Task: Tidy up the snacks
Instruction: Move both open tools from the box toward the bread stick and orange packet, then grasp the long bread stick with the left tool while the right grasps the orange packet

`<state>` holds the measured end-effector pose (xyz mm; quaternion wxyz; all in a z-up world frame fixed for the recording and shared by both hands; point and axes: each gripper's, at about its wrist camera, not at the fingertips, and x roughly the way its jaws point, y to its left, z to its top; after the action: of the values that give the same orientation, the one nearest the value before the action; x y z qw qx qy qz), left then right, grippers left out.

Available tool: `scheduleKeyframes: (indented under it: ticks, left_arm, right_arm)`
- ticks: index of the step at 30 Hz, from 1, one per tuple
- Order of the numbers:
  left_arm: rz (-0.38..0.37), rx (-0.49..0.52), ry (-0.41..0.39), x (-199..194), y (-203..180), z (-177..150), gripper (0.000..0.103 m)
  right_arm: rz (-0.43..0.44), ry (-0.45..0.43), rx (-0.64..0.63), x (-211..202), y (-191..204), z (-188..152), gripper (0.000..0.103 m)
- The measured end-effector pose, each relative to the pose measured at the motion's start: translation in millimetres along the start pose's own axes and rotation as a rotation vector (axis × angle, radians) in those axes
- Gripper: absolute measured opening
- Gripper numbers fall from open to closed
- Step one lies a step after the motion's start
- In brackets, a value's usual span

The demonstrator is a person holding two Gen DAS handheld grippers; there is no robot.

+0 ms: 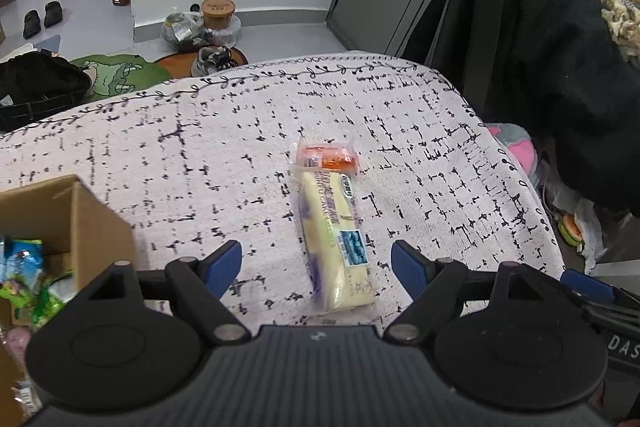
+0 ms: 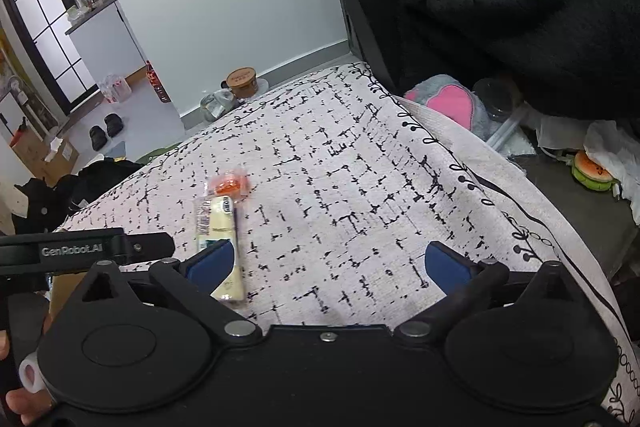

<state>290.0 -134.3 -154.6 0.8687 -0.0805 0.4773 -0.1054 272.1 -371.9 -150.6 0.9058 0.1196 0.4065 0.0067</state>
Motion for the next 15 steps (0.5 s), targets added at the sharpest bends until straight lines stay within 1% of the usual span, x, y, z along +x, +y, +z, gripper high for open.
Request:
scheduleKeyframes:
  ticks: [10,13,15]
  left_arm:
    - [0.026,-0.004,0.028,32,-12,7,0.081]
    - [0.021,-0.001,0.034,40,-14,8,0.080]
    - [0.020,-0.007,0.042,46,-14,9,0.078]
  right_arm:
    - [0.015,0.015,0.013,18,-12,4,0.103]
    - [0.024,0.016,0.019,23,-13,6,0.102]
    - [0.028,0.020,0.020,27,-13,7,0.102]
